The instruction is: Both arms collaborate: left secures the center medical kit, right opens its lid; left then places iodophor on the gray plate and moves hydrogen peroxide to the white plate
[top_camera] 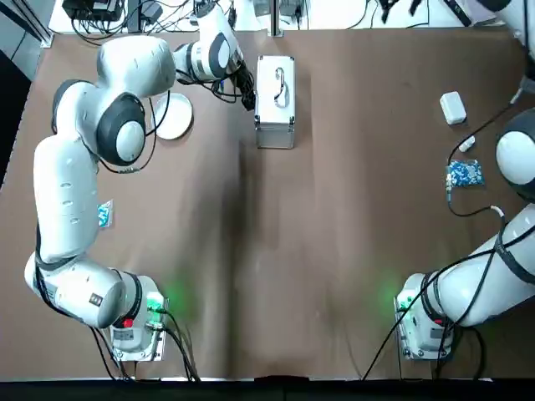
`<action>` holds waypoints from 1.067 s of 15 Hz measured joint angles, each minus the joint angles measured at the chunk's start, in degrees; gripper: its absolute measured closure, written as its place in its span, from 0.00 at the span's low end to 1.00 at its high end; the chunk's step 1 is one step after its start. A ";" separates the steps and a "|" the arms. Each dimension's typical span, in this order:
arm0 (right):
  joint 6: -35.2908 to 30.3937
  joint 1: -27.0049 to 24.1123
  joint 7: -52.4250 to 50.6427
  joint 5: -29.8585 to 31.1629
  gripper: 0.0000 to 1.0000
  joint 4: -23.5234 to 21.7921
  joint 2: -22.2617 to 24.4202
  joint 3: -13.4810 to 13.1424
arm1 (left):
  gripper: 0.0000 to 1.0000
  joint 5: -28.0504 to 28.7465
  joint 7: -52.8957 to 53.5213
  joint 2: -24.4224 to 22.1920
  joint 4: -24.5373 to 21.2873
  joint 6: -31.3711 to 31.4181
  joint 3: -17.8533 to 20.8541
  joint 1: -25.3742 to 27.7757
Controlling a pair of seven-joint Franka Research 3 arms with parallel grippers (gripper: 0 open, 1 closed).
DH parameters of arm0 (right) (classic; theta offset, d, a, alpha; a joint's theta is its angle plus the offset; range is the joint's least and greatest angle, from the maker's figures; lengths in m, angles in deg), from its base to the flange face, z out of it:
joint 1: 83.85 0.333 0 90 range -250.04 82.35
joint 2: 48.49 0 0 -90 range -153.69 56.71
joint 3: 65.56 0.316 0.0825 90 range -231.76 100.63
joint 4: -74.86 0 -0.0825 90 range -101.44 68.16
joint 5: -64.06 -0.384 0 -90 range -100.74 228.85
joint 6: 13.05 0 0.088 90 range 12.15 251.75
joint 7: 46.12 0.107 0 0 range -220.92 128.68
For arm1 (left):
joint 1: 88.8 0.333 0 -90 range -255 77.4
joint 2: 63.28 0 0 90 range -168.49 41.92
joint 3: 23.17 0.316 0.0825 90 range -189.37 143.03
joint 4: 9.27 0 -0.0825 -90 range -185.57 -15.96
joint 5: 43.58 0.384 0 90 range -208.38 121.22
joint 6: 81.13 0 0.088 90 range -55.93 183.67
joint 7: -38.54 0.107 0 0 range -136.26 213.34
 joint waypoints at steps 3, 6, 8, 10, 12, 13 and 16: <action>2.09 3.25 4.27 -2.53 0.00 0.00 -2.12 0.03 | 0.68 0.01 -0.21 0.00 0.01 0.07 0.26 -0.23; 5.52 5.62 7.74 -7.72 0.00 -0.01 -3.91 0.04 | 0.68 0.01 -0.47 0.00 0.01 0.07 0.27 -0.24; 8.51 6.38 8.50 -11.55 0.00 -0.04 -5.52 0.04 | 0.68 0.01 -0.48 0.00 0.01 0.07 0.27 -0.24; 12.64 7.50 8.56 -14.51 0.00 -0.15 -7.64 0.04 | 0.68 0.01 -0.51 0.00 0.01 0.07 0.28 -0.24; 17.69 9.49 10.75 -16.39 0.00 -0.33 -10.54 0.06 | 0.68 0.01 -0.56 -0.01 0.01 0.07 0.28 -0.24; 20.11 10.53 12.49 -16.82 0.01 -0.36 -12.08 0.07 | 0.68 0.01 -0.59 -0.01 0.01 0.07 0.28 -0.24; 23.36 12.12 16.24 -18.80 0.01 -0.38 -15.68 0.07 | 0.68 0.01 -0.66 -0.01 0.01 0.07 0.28 -0.24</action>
